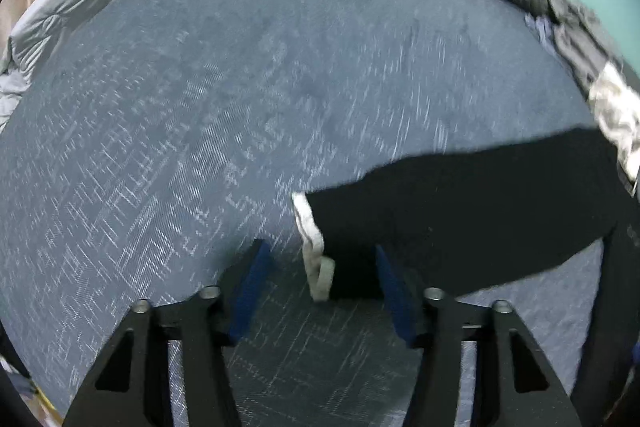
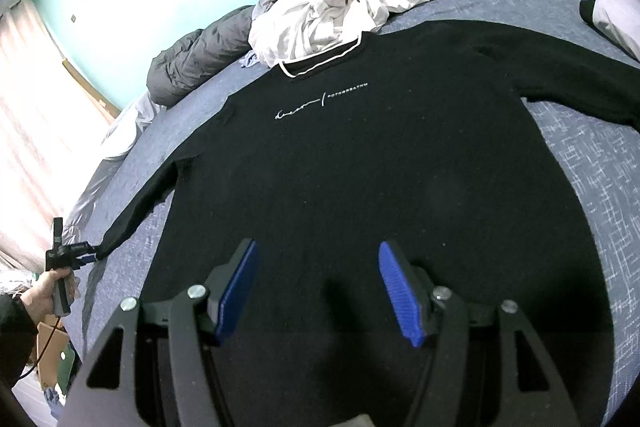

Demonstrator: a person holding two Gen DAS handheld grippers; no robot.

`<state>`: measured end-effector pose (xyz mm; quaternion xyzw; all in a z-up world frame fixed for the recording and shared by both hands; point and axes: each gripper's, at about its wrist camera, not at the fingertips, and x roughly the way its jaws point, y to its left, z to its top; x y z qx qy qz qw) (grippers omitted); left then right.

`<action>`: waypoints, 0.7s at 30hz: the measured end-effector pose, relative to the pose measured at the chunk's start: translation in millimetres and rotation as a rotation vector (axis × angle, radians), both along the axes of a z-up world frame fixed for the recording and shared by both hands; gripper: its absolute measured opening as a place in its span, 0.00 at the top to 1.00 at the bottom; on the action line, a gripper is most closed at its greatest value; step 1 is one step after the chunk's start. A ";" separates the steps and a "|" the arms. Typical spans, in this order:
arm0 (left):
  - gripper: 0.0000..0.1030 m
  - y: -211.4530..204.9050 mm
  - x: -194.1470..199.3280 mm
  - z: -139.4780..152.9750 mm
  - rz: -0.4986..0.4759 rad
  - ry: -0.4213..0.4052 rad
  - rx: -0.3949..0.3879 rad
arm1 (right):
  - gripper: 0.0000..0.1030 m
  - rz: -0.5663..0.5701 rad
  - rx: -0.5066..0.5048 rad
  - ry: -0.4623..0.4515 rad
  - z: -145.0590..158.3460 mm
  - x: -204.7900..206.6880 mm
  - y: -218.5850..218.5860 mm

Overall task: Fold clothes
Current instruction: 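Lay the sleeve straight out from the body with the left gripper and release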

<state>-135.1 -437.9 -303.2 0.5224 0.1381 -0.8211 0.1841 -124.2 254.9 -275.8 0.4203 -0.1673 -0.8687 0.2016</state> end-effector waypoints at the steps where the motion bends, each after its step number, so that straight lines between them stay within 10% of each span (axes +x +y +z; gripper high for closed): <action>1: 0.53 2.0 1.6 -0.6 -0.005 0.004 -0.017 | 0.38 -0.001 0.001 0.001 0.5 0.0 0.2; 10: 0.63 17.3 18.8 11.7 0.028 0.055 -0.117 | 0.38 -0.041 -0.014 0.015 22.3 -4.2 21.4; 21: 0.45 85.5 18.2 41.8 -0.057 0.158 -0.047 | 0.38 -0.249 0.096 -0.048 69.8 -15.0 175.0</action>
